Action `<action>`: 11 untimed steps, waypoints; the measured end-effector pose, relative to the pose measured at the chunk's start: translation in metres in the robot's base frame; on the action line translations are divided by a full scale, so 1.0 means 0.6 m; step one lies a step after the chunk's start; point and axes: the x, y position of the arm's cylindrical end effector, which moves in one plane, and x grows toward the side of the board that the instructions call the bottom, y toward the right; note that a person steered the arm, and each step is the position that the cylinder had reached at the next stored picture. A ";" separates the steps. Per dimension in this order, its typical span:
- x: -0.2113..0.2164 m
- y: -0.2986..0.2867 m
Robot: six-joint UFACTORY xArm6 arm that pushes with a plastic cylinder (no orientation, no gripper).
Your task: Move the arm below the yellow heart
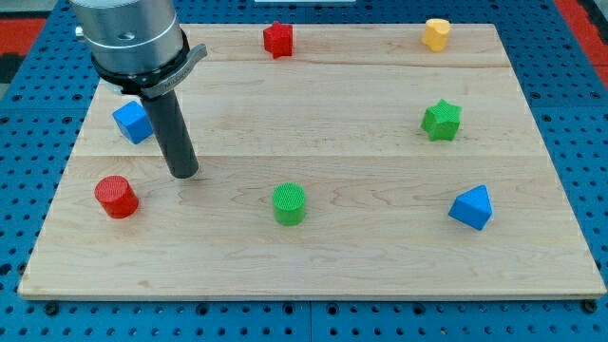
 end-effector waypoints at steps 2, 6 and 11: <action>0.004 0.022; -0.044 0.194; -0.200 0.227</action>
